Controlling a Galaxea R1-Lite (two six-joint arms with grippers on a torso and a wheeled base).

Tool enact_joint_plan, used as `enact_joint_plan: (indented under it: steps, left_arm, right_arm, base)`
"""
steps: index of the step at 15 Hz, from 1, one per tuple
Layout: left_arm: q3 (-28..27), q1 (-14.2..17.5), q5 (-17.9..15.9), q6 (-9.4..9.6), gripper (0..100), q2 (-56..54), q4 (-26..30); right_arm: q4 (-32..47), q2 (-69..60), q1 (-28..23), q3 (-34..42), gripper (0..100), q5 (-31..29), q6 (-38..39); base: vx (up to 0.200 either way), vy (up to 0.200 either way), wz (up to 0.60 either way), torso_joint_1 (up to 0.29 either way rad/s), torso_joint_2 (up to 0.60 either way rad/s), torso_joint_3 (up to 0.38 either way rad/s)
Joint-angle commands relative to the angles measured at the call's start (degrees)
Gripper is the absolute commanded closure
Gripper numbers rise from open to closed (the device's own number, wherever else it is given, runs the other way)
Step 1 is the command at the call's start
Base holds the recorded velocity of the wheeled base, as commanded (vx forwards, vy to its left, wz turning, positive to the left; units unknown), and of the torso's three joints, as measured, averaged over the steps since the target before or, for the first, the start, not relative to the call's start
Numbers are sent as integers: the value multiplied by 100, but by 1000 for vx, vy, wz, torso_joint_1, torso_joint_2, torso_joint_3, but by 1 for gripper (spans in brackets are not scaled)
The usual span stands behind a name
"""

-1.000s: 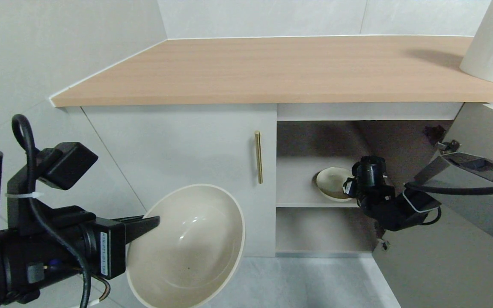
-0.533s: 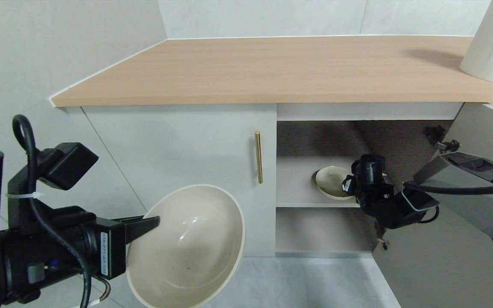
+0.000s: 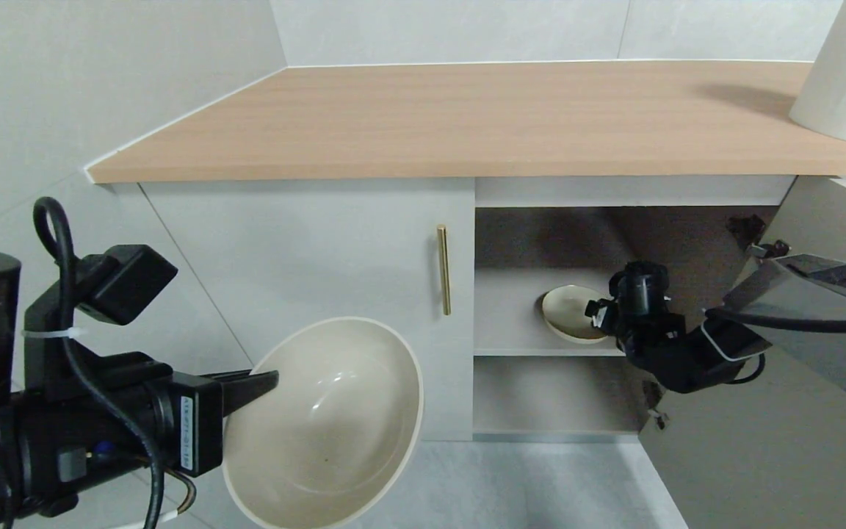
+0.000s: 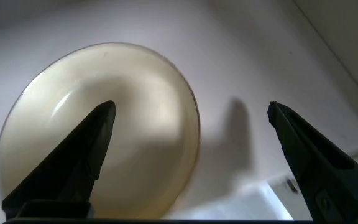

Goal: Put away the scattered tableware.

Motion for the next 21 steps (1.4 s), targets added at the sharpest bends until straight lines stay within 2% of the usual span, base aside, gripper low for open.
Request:
enact_joint_plan:
  steps: [1,2,4,5,8,10,12,14,16,21]
  left_arm:
    - [-57,-10,-3,7,100,315,-167]
    - [-75,-89,6,16,100,553,-431]
    - [-66,-247,32,7,100,825,-695]
    - [-57,-335,32,7,100,1098,-879]
    - [-75,-599,50,7,100,1537,-1082]
    - [-75,-818,340,7,100,1906,-1231]
    - [-75,-889,700,-10,100,2240,-1503]
    - [-66,-1047,911,-28,100,2469,-1582]
    - [-75,-1214,1148,-19,100,2565,-1591]
    - [-75,-1284,1201,-28,100,2504,-1609]
  right_arm:
    - [35,-1436,180,952,0,511,-34]
    - [193,-1946,285,1260,0,968,-175]
    - [826,-2438,426,1357,0,1443,-597]
    - [1591,-2895,830,1321,0,1540,-711]
    - [2188,-3678,1568,1462,0,1548,-869]
    - [2716,-4170,2069,1576,0,1557,-878]
    - [3137,-4416,2553,1567,0,1557,-878]
    - [3225,-4390,2948,1603,0,1452,-878]
    - [3234,-4284,3133,1664,0,1425,-878]
    - [3261,-3757,3449,1734,0,1311,-869]
  base:
    - [0,0,0,0,0,0]
    - [0,0,0,0,0,0]
    - [0,0,0,0,0,0]
    - [0,0,0,0,0,0]
    - [0,0,0,0,0,0]
    - [0,0,0,0,0,0]
    - [0,0,0,0,0,0]
    - [0,0,0,0,0,0]
    - [0,0,0,0,0,0]
    - [0,0,0,0,0,0]
